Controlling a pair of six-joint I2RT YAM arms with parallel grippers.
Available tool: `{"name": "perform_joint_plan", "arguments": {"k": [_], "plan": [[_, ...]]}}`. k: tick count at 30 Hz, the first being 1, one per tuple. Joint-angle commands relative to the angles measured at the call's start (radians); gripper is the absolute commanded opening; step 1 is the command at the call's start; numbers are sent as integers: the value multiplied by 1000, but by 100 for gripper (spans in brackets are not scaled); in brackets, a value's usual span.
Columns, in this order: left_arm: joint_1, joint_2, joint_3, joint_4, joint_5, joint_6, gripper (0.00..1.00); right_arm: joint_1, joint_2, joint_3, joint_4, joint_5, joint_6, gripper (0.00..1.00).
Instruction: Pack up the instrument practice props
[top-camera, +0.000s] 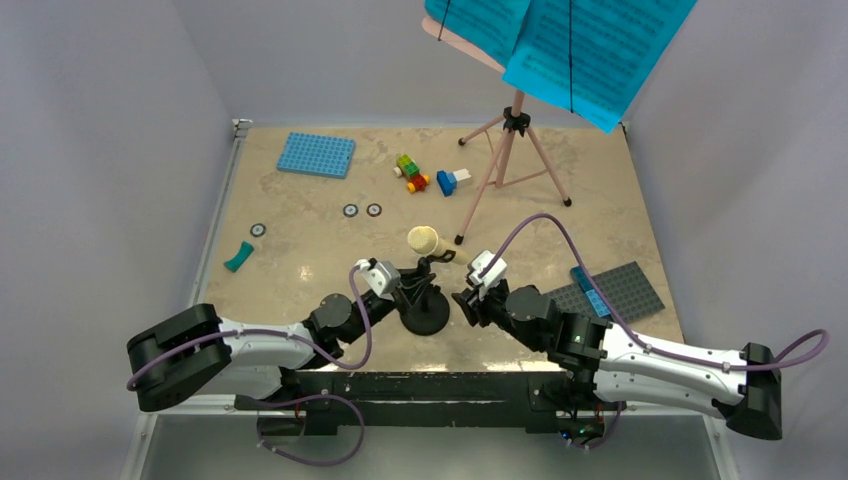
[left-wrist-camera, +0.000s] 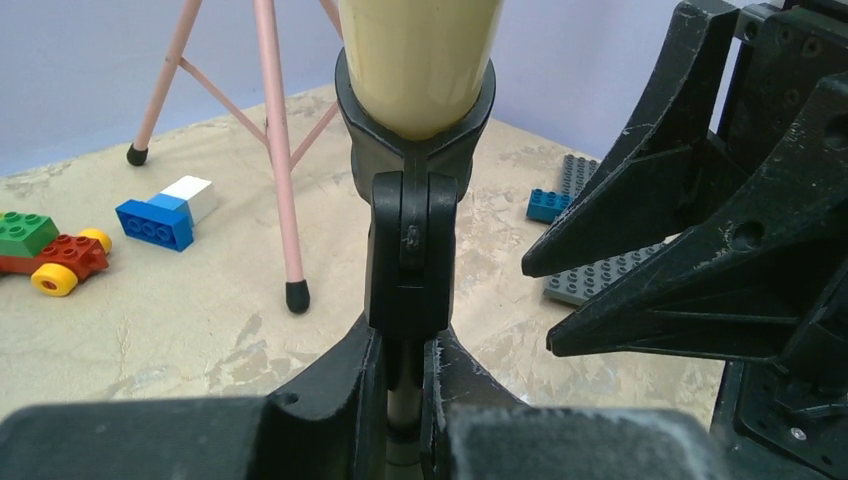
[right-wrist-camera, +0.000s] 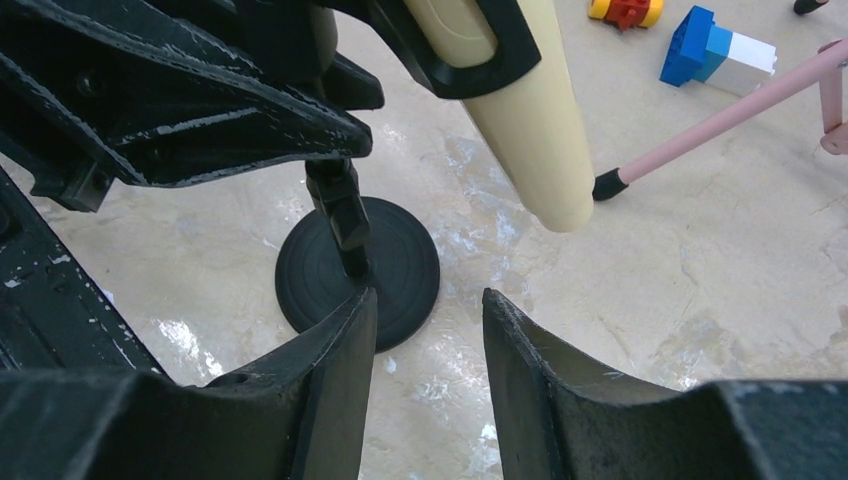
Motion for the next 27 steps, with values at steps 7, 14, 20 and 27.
{"name": "perform_joint_plan", "arguments": {"k": [7,14,20,27], "plan": [[-12,-92,-115,-210,-5,-145,50,2,-18,35,-16,24,29,47],[-12,-293,-91,-318,-22,-109,62,2,-36,34,-33,29,49,47],[-12,-505,-61,-406,-13,-71,69,2,-85,31,-62,22,71,48],[-11,-508,62,-455,21,67,70,2,-128,30,-104,15,108,48]]}}
